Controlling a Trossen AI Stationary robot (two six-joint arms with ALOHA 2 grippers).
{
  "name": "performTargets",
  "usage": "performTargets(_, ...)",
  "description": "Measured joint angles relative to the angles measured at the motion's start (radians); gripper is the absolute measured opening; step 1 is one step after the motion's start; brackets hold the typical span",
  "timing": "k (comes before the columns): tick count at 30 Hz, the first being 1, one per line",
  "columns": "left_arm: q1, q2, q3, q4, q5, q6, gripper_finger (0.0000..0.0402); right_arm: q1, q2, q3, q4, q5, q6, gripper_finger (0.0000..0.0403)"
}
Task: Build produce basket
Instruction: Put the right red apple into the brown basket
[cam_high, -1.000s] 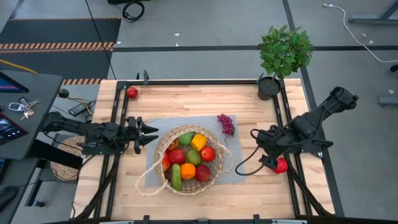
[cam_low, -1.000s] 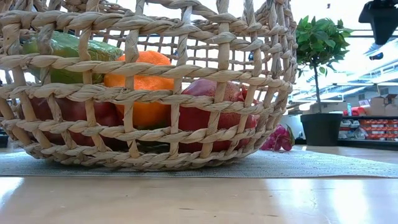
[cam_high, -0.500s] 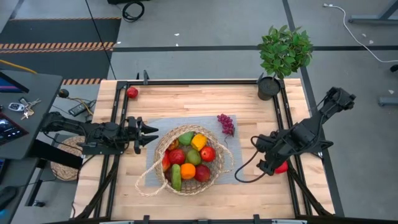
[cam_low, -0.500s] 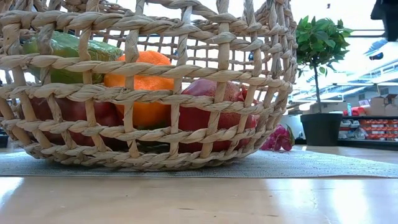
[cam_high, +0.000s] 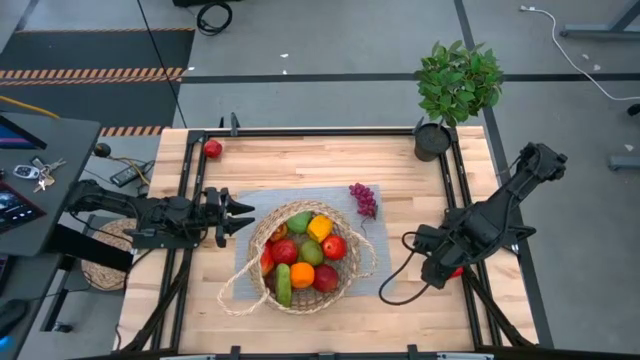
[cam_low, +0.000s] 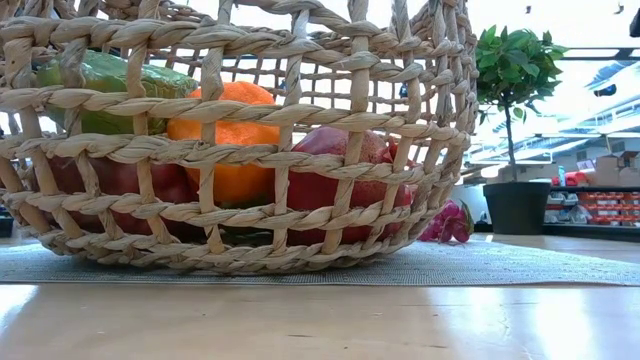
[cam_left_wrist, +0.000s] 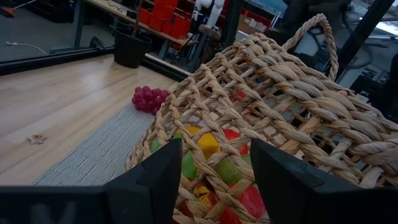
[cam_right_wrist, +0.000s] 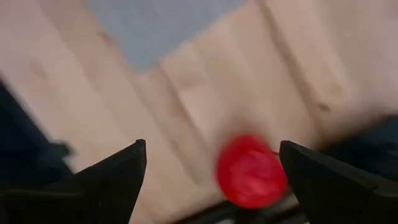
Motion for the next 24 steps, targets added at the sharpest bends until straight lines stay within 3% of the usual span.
performTargets(8,0.0,0.0,0.0,0.0,0.0,0.0,0.0193,0.108,-0.012,-0.07,-0.11,0.01,0.091,0.0374)
performTargets(16,0.0,0.0,0.0,0.0,0.0,0.0,0.0196,0.195,-0.122,-0.257,0.014,-0.007,0.31,0.0388)
performTargets(24,0.0,0.0,0.0,0.0,0.0,0.0,0.0196,0.196,-0.127,-0.408,0.192,-0.126,0.365,0.0399)
